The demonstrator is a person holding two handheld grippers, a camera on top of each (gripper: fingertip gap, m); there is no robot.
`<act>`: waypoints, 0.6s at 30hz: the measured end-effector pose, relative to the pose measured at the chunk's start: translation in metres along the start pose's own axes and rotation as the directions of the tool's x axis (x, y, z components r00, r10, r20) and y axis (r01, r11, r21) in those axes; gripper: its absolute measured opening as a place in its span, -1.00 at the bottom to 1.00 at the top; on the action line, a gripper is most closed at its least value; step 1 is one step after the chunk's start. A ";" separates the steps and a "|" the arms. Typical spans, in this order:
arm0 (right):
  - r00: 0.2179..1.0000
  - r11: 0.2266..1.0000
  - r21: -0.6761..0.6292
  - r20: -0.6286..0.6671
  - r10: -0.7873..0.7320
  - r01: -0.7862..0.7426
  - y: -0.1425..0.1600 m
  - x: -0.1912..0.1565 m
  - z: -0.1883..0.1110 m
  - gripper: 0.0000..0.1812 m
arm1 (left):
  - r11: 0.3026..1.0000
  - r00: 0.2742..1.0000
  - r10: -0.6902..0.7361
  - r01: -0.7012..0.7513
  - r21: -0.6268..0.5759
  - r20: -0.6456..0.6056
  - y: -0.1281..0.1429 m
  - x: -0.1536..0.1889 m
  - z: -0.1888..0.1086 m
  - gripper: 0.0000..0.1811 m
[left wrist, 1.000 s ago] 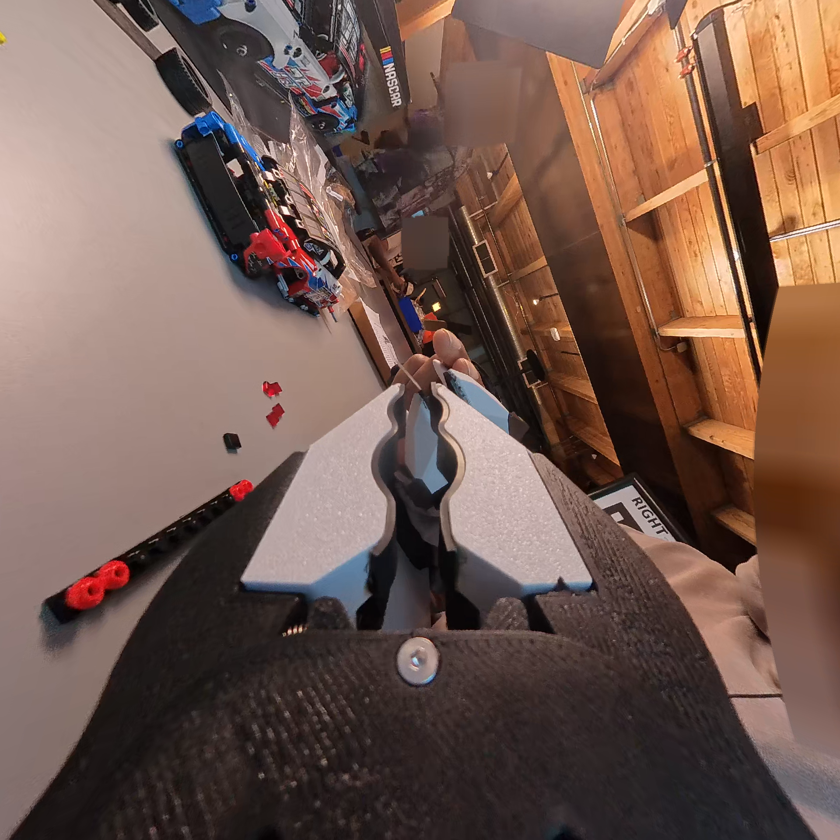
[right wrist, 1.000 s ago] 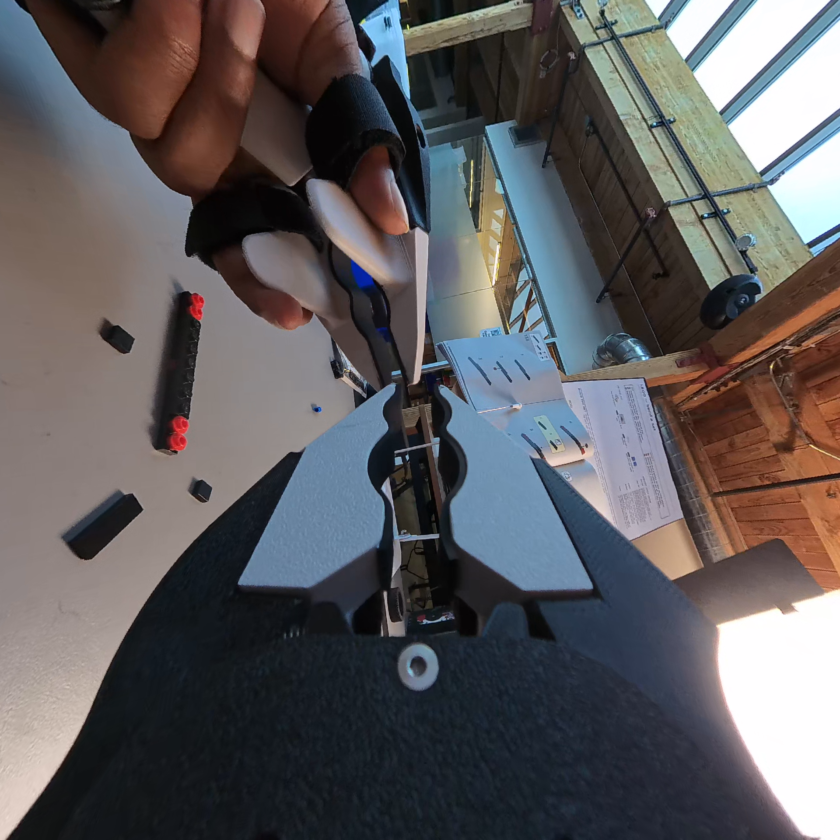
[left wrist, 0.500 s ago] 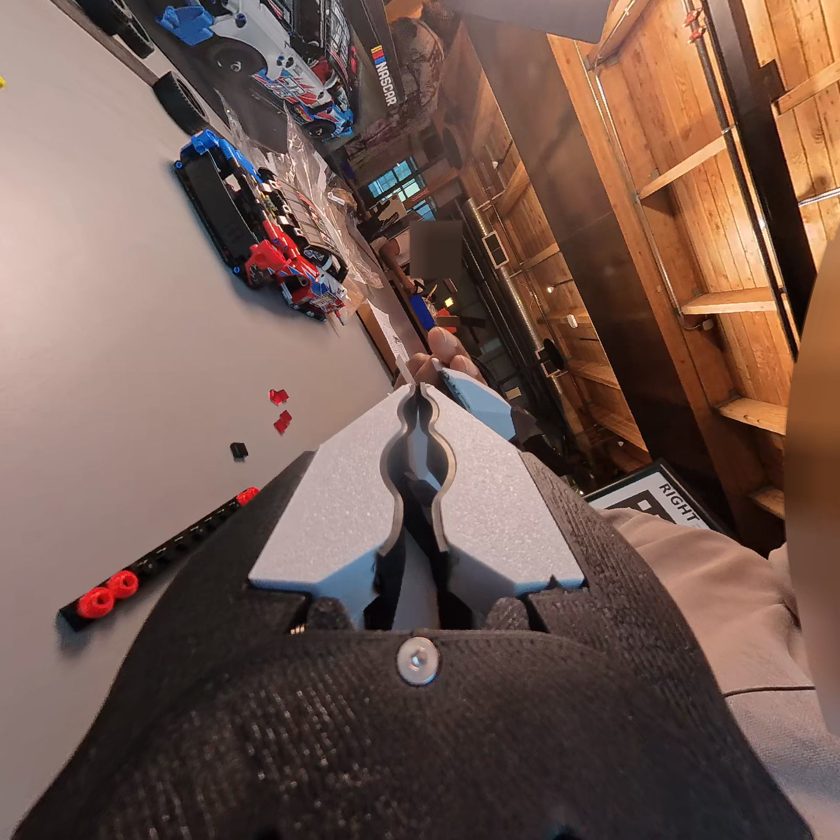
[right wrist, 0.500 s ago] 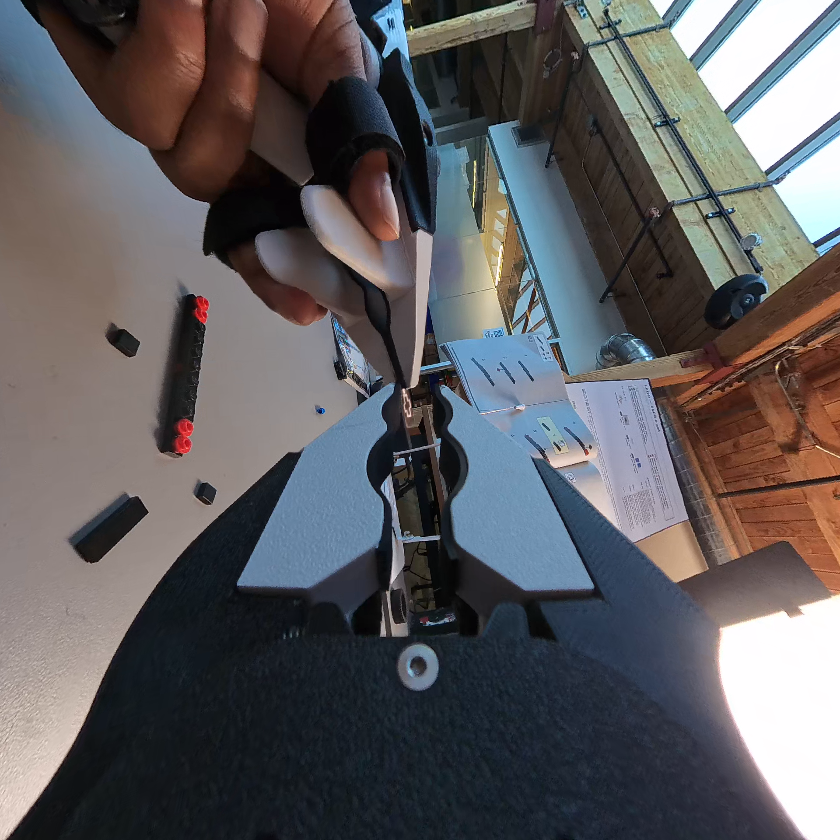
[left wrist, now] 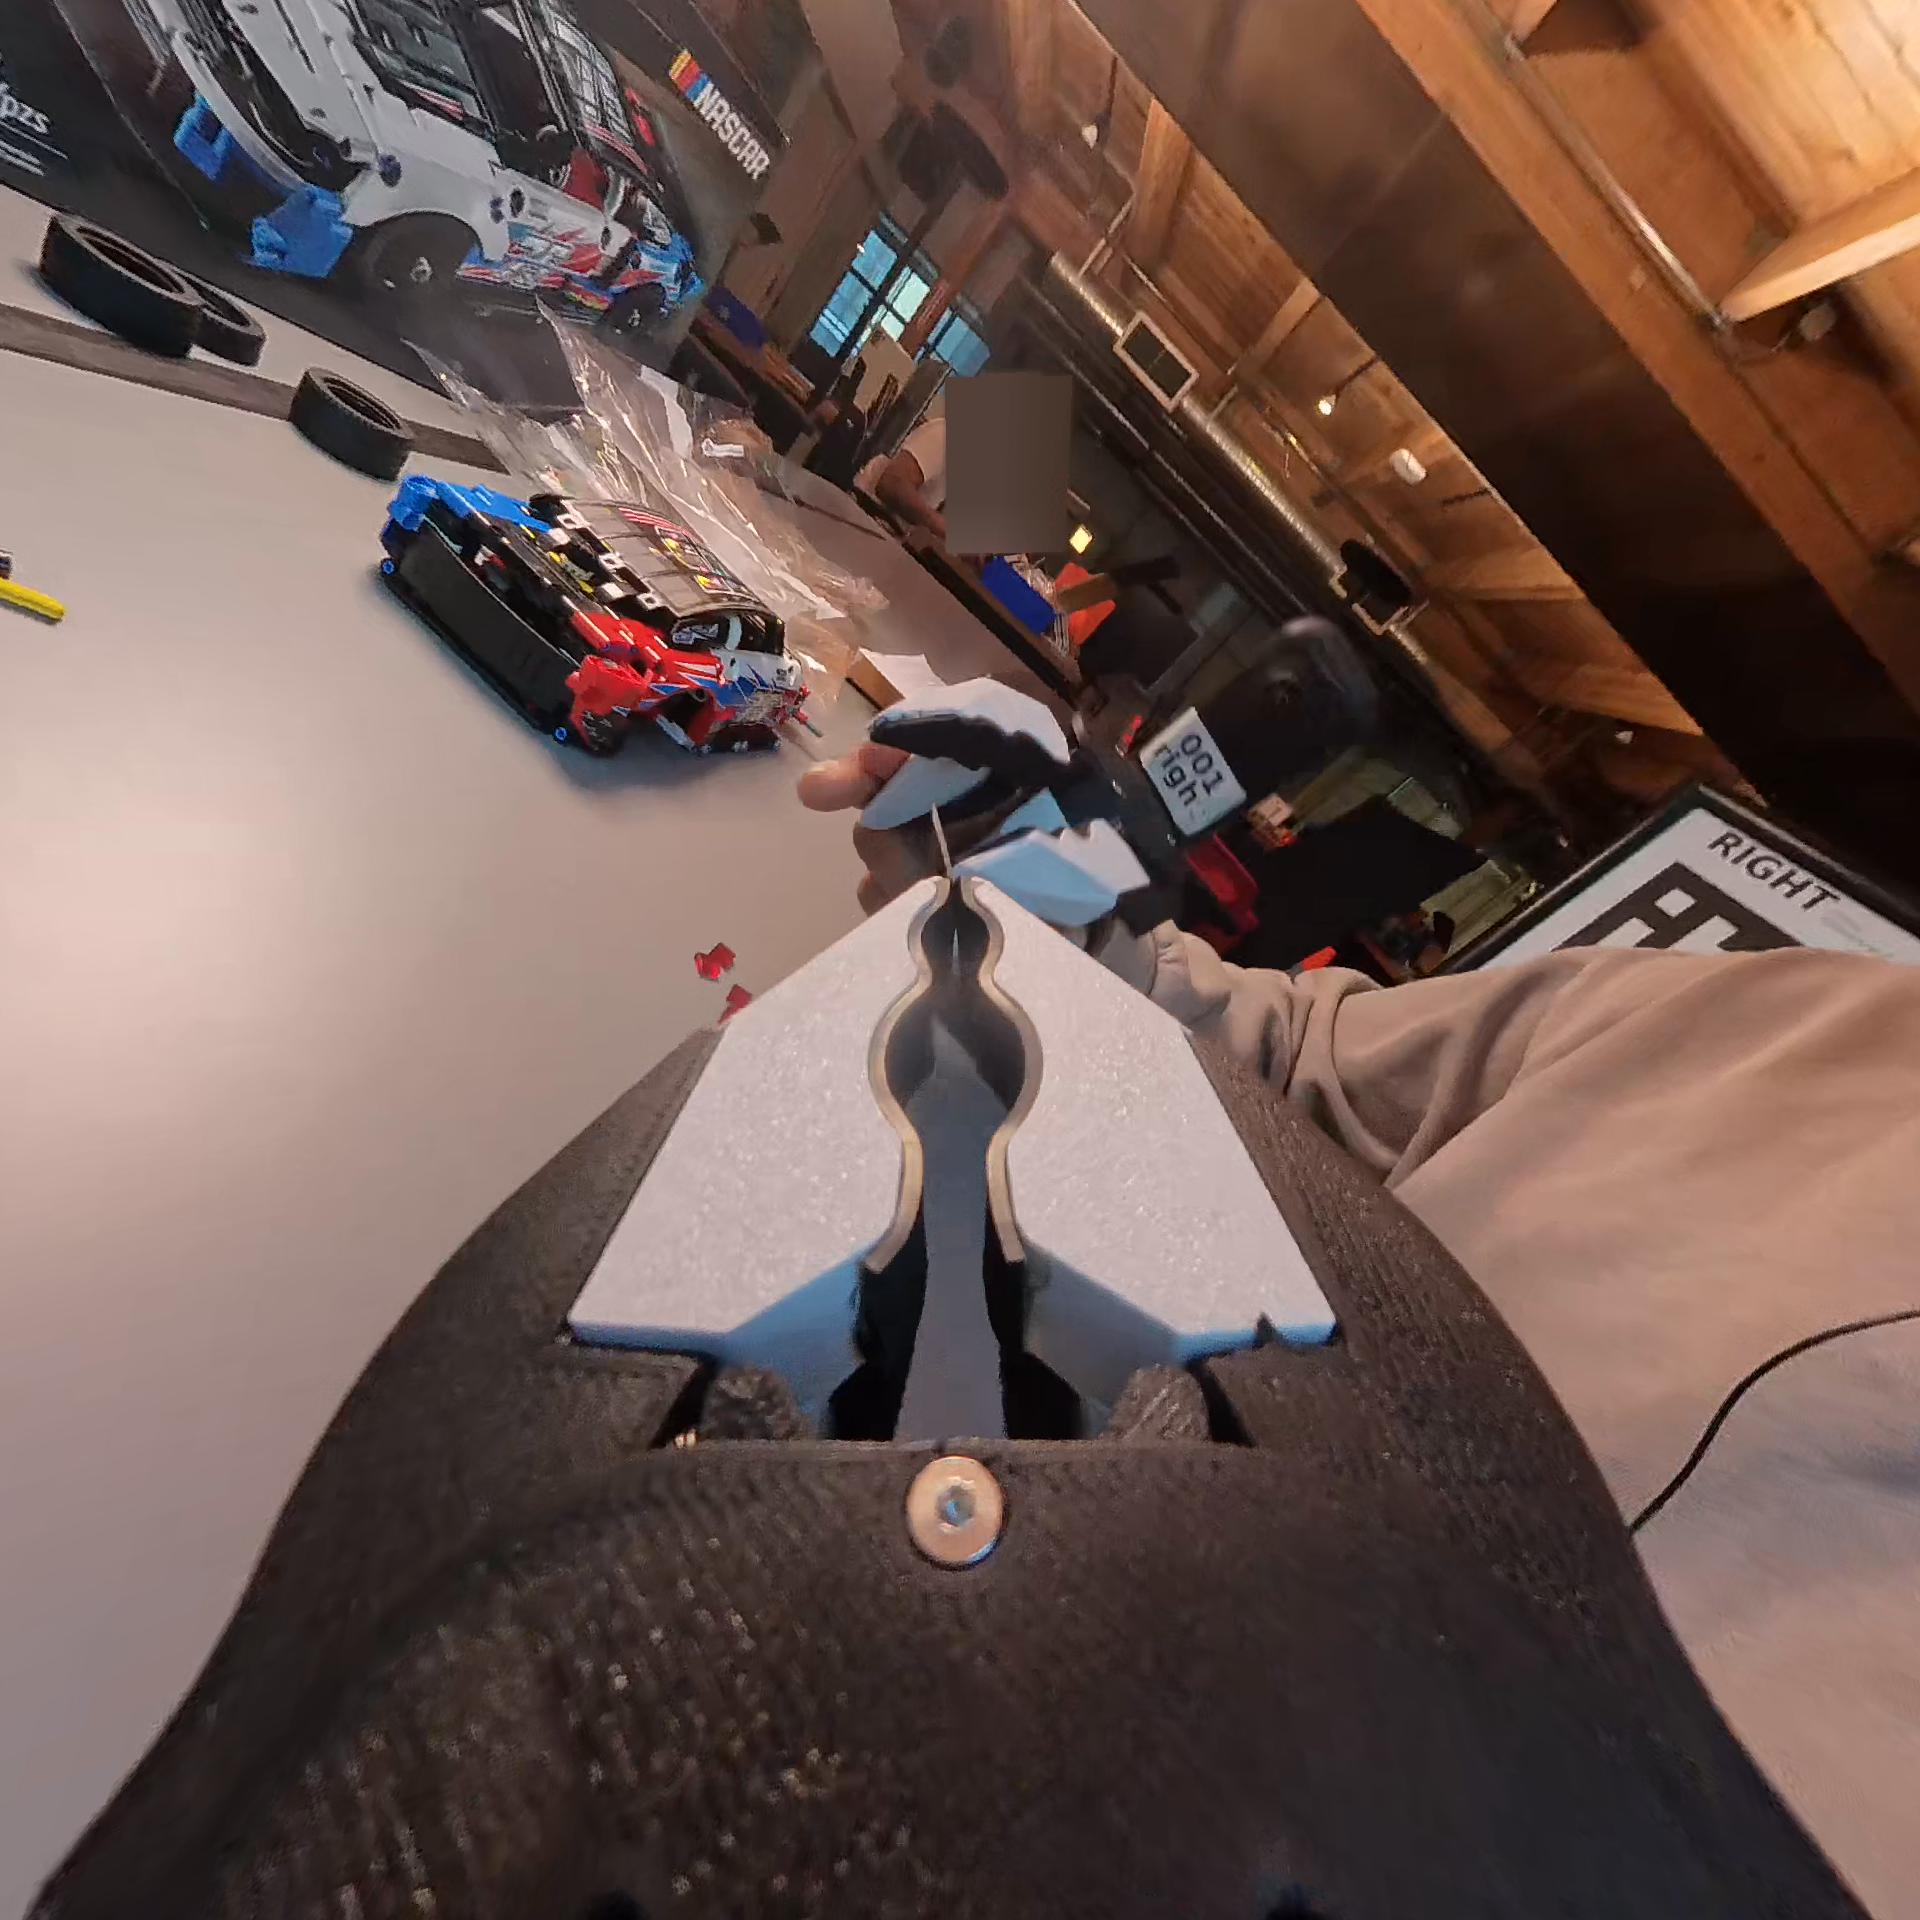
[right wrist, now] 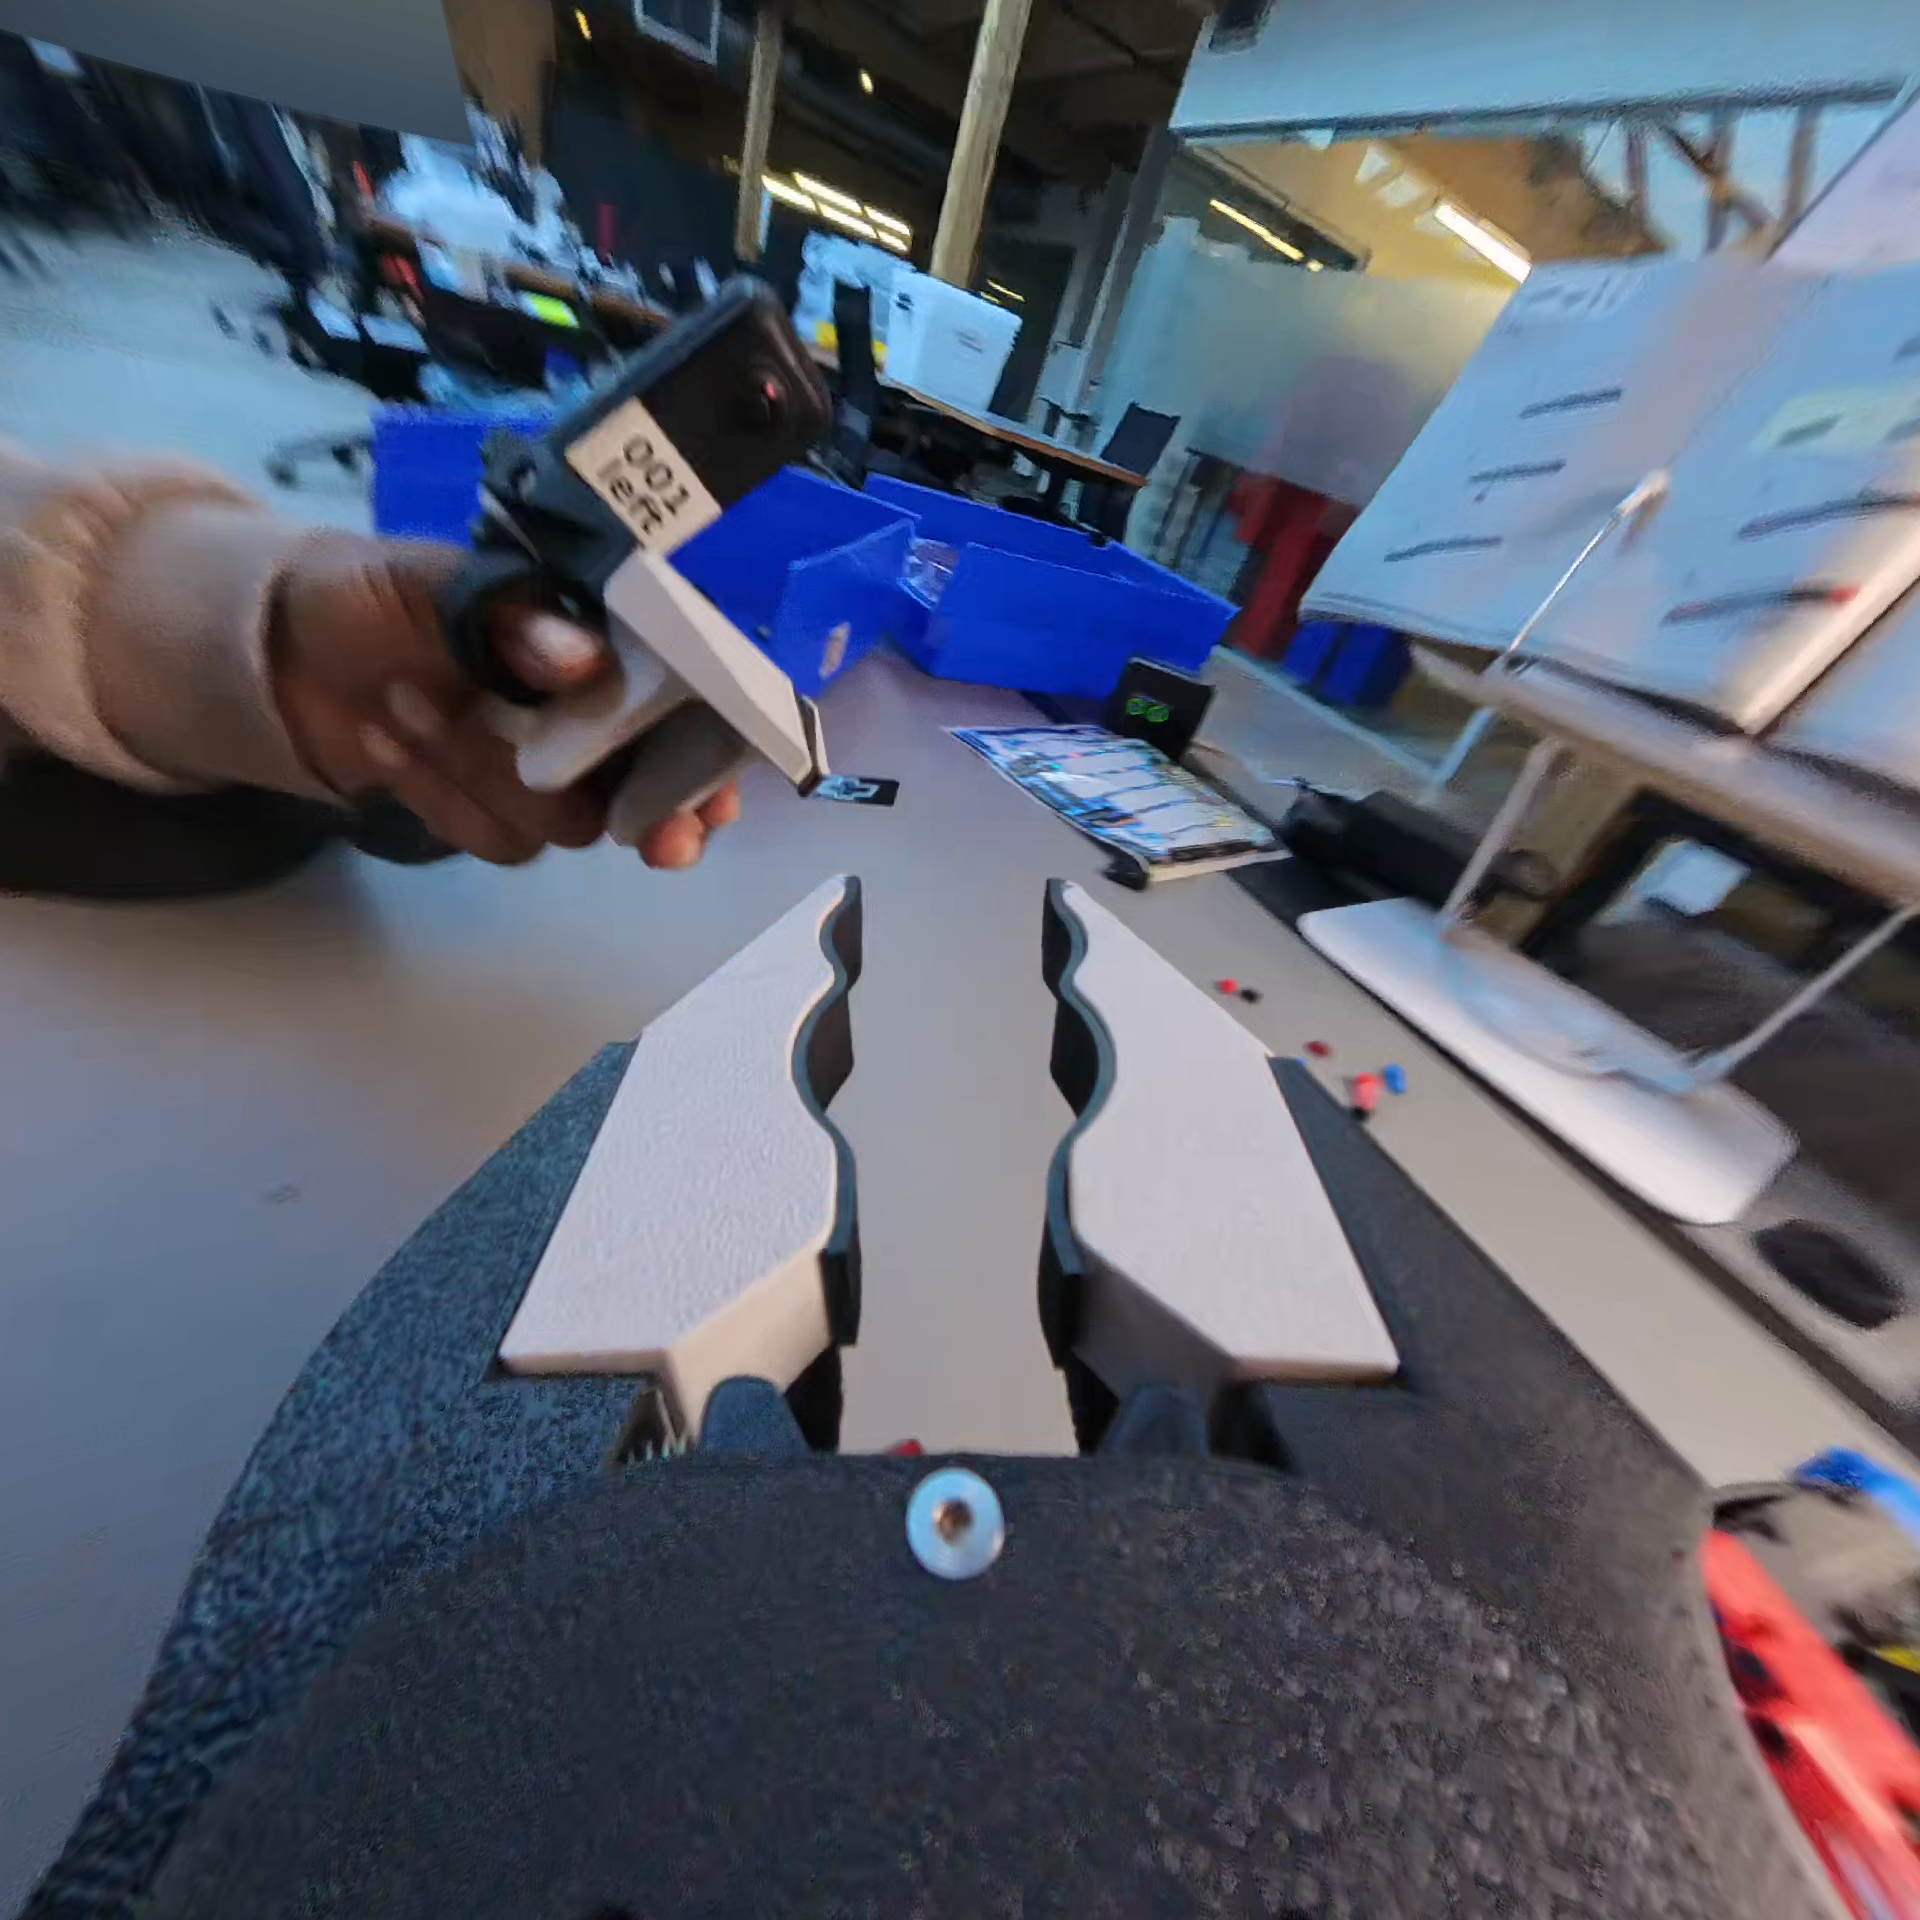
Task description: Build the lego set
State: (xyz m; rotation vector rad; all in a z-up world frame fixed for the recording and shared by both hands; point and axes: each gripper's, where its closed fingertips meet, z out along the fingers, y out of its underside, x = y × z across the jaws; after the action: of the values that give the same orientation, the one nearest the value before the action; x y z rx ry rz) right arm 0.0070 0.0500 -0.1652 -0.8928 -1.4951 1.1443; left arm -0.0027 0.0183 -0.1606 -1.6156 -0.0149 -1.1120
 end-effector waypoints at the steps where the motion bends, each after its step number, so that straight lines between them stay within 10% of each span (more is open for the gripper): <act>1: 0.987 0.988 0.026 0.059 0.150 -0.152 -0.004 0.001 -0.003 -0.67 | 1.000 1.000 0.017 -0.017 -0.012 0.002 0.000 -0.001 -0.002 -1.00; 7: 0.703 0.765 -0.060 0.356 0.616 -0.641 -0.012 -0.010 -0.010 -0.86 | 0.996 0.997 0.038 -0.043 -0.075 -0.071 0.008 0.008 -0.001 -1.00; 18: 0.599 0.725 -0.181 0.450 0.662 -0.665 -0.007 -0.037 -0.009 -0.96 | 0.990 0.993 0.023 -0.040 -0.138 -0.119 0.025 0.017 0.006 -1.00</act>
State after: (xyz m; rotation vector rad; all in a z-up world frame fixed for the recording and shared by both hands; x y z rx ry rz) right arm 0.0235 0.0155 -0.1677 -1.2860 -1.5826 2.0604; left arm 0.0236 0.0051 -0.1681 -1.6660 0.1684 -1.2037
